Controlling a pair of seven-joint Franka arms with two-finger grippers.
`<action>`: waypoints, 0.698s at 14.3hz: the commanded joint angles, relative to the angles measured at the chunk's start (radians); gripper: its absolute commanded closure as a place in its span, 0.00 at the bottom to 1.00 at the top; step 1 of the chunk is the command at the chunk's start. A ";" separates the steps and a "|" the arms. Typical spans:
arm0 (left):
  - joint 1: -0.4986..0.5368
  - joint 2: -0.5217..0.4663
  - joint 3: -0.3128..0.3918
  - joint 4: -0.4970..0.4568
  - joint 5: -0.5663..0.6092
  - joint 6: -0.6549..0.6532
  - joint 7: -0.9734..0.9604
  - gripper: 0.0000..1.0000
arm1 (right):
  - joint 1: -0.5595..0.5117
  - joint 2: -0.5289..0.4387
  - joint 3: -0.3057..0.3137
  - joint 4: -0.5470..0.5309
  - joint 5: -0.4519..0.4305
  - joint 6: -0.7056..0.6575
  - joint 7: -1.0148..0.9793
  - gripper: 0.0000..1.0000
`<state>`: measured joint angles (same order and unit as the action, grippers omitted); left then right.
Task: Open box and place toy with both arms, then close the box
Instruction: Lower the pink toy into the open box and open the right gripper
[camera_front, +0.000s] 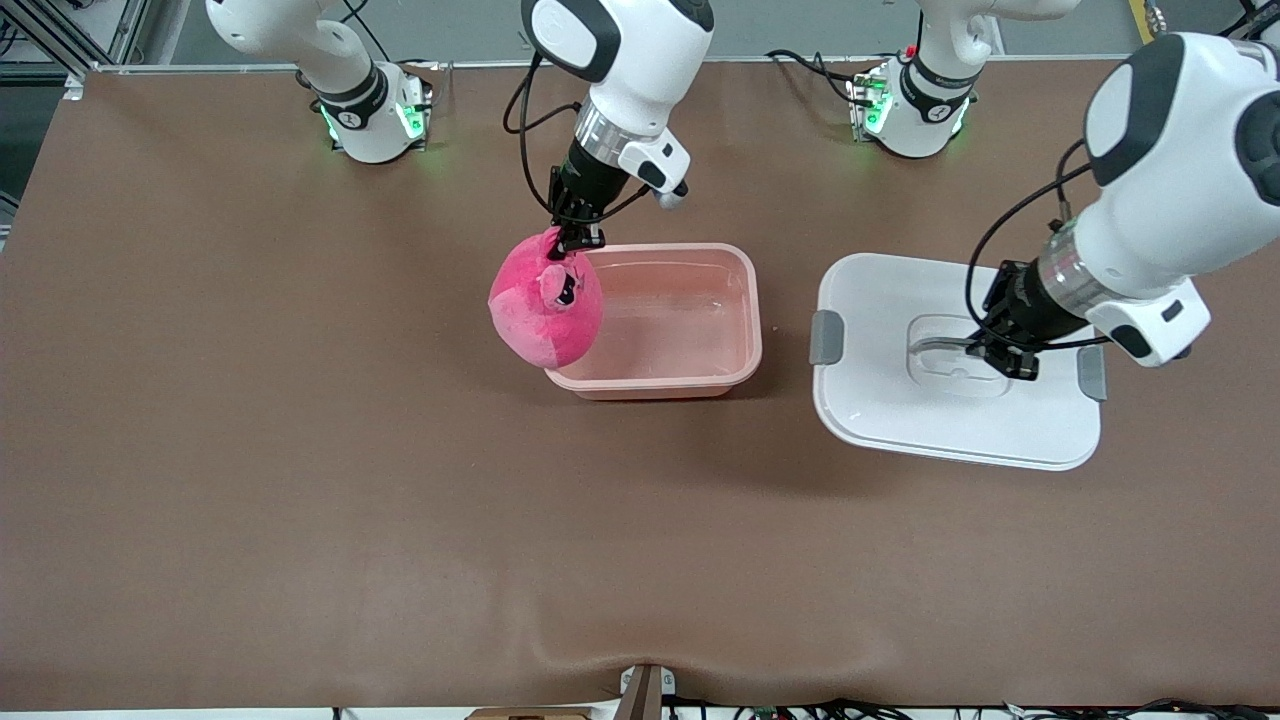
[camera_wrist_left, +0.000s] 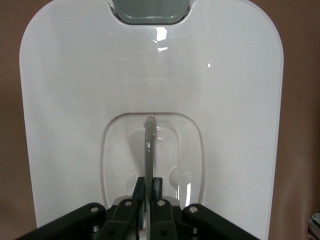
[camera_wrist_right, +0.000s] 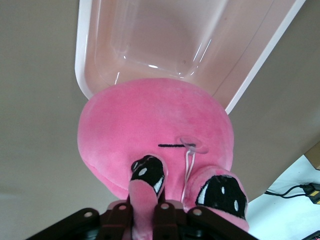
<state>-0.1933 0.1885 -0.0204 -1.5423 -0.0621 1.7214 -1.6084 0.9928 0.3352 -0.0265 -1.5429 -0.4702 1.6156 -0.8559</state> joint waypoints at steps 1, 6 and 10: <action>0.026 -0.007 -0.012 -0.010 -0.022 0.007 0.048 1.00 | 0.020 0.019 -0.012 0.046 -0.021 -0.028 0.008 0.00; 0.026 -0.006 -0.010 -0.010 -0.021 0.009 0.050 1.00 | 0.040 0.013 -0.012 0.138 -0.016 -0.143 0.003 0.00; 0.017 -0.006 -0.012 -0.010 -0.021 0.009 0.048 1.00 | 0.007 0.001 -0.033 0.144 -0.010 -0.158 0.015 0.00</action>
<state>-0.1773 0.1895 -0.0268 -1.5476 -0.0667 1.7227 -1.5733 1.0155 0.3395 -0.0389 -1.4082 -0.4711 1.4678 -0.8526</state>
